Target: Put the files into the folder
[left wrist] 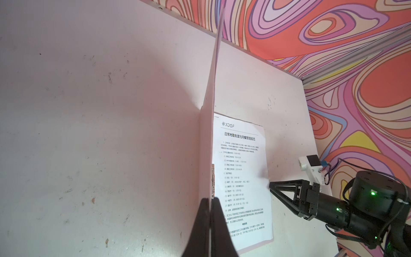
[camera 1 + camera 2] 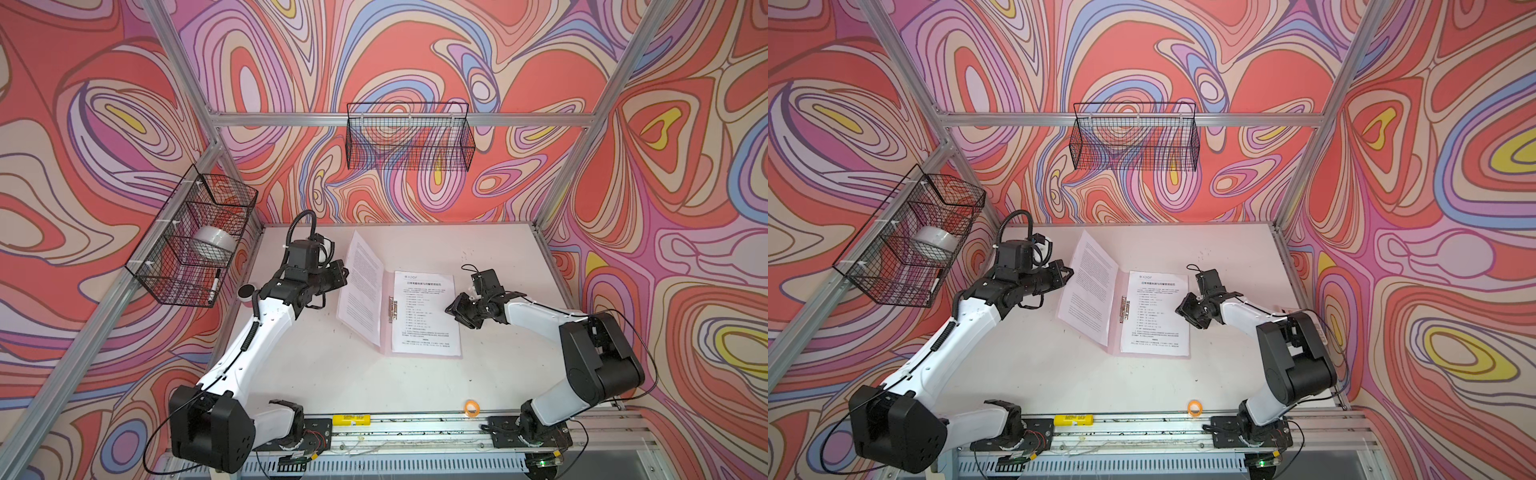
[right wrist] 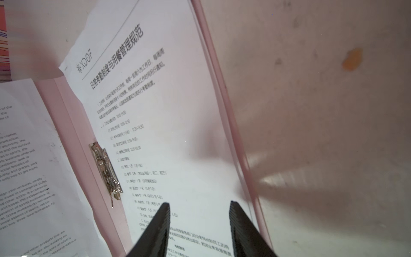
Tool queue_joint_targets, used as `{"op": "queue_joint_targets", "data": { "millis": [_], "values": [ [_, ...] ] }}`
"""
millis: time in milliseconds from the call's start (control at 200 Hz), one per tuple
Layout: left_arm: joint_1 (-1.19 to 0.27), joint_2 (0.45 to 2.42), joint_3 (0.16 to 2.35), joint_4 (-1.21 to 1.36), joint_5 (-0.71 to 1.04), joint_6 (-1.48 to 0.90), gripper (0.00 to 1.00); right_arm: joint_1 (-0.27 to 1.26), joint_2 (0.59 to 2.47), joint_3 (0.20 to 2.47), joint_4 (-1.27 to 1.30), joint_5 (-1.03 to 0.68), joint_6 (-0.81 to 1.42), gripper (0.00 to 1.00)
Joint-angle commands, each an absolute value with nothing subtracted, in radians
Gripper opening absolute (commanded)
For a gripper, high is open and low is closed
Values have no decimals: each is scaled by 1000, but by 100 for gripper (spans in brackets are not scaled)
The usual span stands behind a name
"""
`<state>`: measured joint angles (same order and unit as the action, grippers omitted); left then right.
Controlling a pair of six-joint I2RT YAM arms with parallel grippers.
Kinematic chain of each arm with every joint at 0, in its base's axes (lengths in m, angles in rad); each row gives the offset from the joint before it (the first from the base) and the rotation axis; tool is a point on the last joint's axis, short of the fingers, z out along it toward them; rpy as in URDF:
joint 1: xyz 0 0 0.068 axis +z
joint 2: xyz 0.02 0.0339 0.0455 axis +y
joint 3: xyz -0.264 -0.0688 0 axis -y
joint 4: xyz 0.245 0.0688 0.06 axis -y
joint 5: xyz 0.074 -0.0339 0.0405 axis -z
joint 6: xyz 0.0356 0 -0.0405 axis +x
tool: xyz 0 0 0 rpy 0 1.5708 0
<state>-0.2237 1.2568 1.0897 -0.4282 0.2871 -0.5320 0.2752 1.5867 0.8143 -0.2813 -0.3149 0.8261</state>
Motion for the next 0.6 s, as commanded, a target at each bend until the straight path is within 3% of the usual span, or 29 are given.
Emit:
{"op": "queue_joint_targets", "data": {
  "millis": [0,556,596],
  "values": [
    [-230,1243,1137,-475,236,-492,0,270,1567,831,-304,-236,775,47],
    [-237,1289,1158,-440,308,-510,0,268,1684,784,-169,-330,771,47],
    [-237,1286,1141,-409,335,-521,4,269,1690,781,-155,-345,771,47]
  ]
}}
